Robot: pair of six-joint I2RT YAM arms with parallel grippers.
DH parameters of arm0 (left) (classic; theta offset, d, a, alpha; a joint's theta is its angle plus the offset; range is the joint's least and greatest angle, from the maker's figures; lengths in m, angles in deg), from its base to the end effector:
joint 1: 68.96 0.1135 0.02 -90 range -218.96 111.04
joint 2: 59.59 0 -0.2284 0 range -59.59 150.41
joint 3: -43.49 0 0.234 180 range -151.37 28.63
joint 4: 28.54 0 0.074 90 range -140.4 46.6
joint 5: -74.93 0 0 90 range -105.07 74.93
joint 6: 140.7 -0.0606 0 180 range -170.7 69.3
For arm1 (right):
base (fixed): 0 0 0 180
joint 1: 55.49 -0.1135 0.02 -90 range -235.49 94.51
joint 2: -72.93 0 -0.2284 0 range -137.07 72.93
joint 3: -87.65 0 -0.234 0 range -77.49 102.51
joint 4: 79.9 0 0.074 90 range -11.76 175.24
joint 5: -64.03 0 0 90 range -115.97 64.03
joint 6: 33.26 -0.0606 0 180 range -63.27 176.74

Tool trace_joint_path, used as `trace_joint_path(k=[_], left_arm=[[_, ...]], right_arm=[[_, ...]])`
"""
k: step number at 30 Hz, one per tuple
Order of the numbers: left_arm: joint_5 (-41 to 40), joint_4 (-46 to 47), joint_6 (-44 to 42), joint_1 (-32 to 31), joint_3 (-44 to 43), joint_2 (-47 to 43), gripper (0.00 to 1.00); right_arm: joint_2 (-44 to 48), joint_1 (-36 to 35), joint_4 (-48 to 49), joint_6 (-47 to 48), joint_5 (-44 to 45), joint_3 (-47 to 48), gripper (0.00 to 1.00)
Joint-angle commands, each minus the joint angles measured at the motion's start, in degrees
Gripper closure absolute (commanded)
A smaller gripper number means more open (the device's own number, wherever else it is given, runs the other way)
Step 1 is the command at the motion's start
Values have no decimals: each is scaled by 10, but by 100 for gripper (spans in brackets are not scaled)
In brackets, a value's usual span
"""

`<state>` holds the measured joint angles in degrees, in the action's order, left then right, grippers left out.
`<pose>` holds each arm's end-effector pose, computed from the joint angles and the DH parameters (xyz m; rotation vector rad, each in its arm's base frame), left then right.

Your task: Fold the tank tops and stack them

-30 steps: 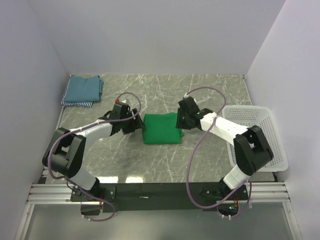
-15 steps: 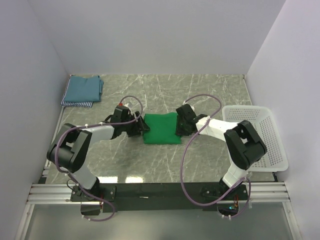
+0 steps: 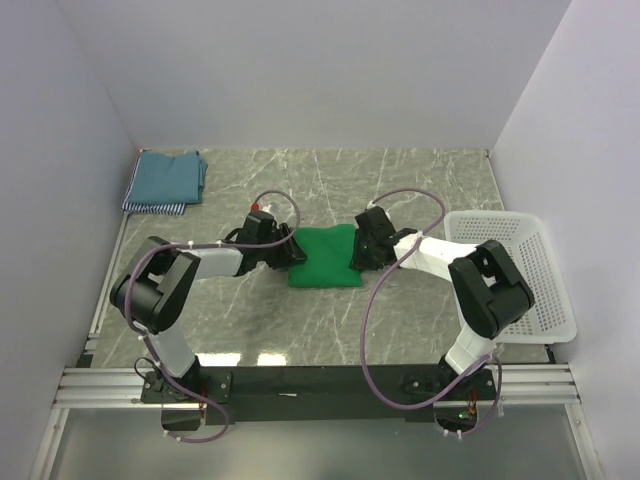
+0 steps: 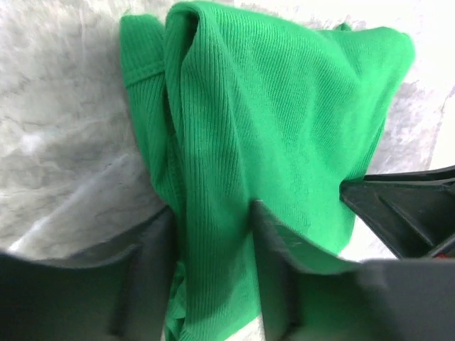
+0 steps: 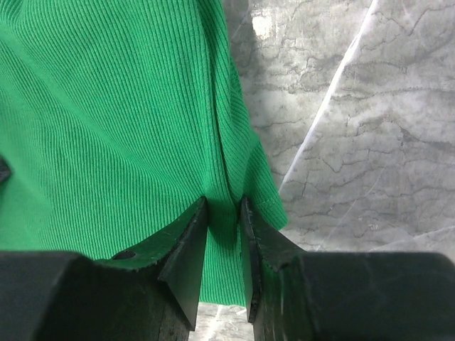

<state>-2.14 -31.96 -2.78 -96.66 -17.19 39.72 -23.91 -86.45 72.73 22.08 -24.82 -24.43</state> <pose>0.2935 -0.1694 0.1037 -0.3103 2.4480 -0.8925 0.2808 0.1670 0.1152 0.0921 2.6055 0.4060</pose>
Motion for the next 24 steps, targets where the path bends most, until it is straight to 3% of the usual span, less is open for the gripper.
trace_joint_path(k=[1,2,4,5,7,8,10,11,20,24], left_arm=[[-29,-95,-4,-17,3,30,55],[-32,-99,-6,-19,-7,29,66],[-40,-127,-9,-23,-19,20,77],[-49,-138,-15,-24,-32,18,90],[-68,-178,-24,-24,-51,11,100],[-95,-193,-37,-24,-76,9,99],[-126,-242,-50,-24,-101,7,99],[-164,-257,-67,-23,-134,10,99],[-331,-381,-182,10,-331,96,99],[-391,-408,-227,59,-412,145,100]], right_arm=[[-5,2,0,3,-10,-15,68],[-2,2,-1,4,-10,-13,68],[2,2,-7,6,-11,-10,67],[9,1,-8,6,-11,-8,66],[19,1,-14,8,-10,-2,64],[32,2,-15,11,-10,-1,60],[47,2,-27,13,-10,12,32],[64,1,-31,15,-11,18,26],[169,1,-86,20,-21,56,26],[205,0,-88,23,-33,45,26]])
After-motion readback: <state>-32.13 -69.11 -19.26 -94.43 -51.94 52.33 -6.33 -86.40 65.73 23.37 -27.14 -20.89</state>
